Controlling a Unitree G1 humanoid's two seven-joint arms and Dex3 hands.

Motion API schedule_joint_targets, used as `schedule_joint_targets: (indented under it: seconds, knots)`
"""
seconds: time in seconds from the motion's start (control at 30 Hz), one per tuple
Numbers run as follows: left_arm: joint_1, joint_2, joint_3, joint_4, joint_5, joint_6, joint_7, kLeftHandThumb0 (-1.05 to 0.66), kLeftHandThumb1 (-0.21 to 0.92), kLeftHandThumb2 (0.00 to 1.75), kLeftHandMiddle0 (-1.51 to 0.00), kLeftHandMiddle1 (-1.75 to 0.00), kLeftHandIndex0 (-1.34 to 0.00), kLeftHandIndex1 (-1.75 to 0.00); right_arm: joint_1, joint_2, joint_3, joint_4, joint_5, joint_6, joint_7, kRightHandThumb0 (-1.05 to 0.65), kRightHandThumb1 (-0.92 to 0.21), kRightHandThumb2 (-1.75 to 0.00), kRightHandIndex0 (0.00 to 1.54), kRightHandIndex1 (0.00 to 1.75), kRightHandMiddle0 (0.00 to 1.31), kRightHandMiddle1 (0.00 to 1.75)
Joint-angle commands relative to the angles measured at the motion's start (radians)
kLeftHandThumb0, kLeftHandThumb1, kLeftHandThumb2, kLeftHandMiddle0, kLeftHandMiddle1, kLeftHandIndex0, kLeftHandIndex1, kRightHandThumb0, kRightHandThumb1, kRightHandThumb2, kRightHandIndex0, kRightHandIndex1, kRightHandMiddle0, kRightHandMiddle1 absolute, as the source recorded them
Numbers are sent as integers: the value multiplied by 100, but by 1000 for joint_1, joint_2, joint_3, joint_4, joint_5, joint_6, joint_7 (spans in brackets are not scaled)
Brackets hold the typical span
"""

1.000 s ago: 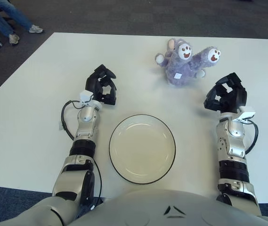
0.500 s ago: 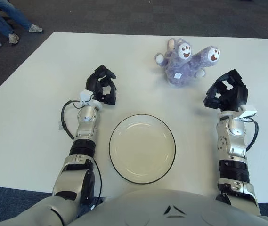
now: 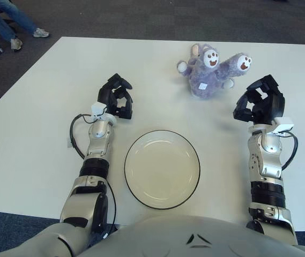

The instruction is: Put the doll into the plate.

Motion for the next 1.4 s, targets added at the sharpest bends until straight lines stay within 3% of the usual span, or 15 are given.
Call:
schedule_joint_targets:
  seconds: [0.0,0.13,0.23,0.43,0.5,0.63,0.67,0.7,0.77,0.97,1.1,1.17,1.37]
  knots:
    - [58,-20,-6,57,9,-14,13,-2,-12,175,-95,-175,-80,-154,-16,-17,1,-24,-8,35,1,-1,-25,-140,69,175,42,171]
    - [57,-19,-6,61,10,-20,10,-2,-12,174,-95,-175,-81,-153,-15,-25,6,-34,0,83,9,-1,-29,-135,66,175,39,170]
    - [56,-21,-3,63,5,-22,5,-2,-12,174,-95,-175,-81,-153,-15,-28,10,-54,-2,146,3,-1,-38,-124,49,175,41,173]
    - [54,-24,-2,70,1,-33,0,-2,-11,173,-94,-175,-80,-152,-21,-33,20,-97,-27,281,-23,-1,-50,-111,38,175,35,175]
    - [53,-25,-2,74,0,-38,-2,-2,-10,171,-94,-175,-80,-151,-26,-35,26,-113,-45,336,-39,21,-44,-117,46,175,18,165]
    - [51,-27,-2,82,-4,-47,-5,-2,-9,169,-92,-175,-80,-150,-38,-34,36,-138,-84,425,-69,35,-50,-108,44,175,5,141]
    - [50,-27,-2,83,-4,-48,-6,-2,-8,169,-92,-175,-80,-149,-40,-33,37,-141,-88,437,-73,17,-48,-106,38,175,3,135]
    - [50,-28,-2,85,-7,-50,-7,-2,-8,168,-92,-175,-80,-149,-44,-33,39,-143,-94,450,-77,-11,-46,-99,28,175,2,130]
    - [48,-28,-1,89,-12,-52,-12,-2,-8,168,-91,-175,-80,-149,-53,-31,44,-144,-104,471,-85,-40,-45,-90,11,164,1,114]
    - [47,-35,3,94,-30,-51,-29,-2,-7,168,-91,-175,-80,-148,-70,-28,49,-142,-122,496,-94,-58,-41,-84,1,136,0,80]
    - [46,-34,4,96,-30,-44,-30,-2,-8,168,-91,-175,-80,-148,-80,-30,55,-136,-129,498,-94,-62,-42,-81,0,120,0,67]
    - [46,-34,5,96,-30,-41,-29,-1,1,163,-78,-175,-73,-164,-85,-32,58,-131,-133,495,-93,-65,-43,-79,0,105,0,57]
    - [46,-33,5,96,-28,-36,-29,-2,-7,168,-91,-175,-80,-150,-97,-34,63,-122,-141,489,-92,-70,-44,-75,0,81,0,37]
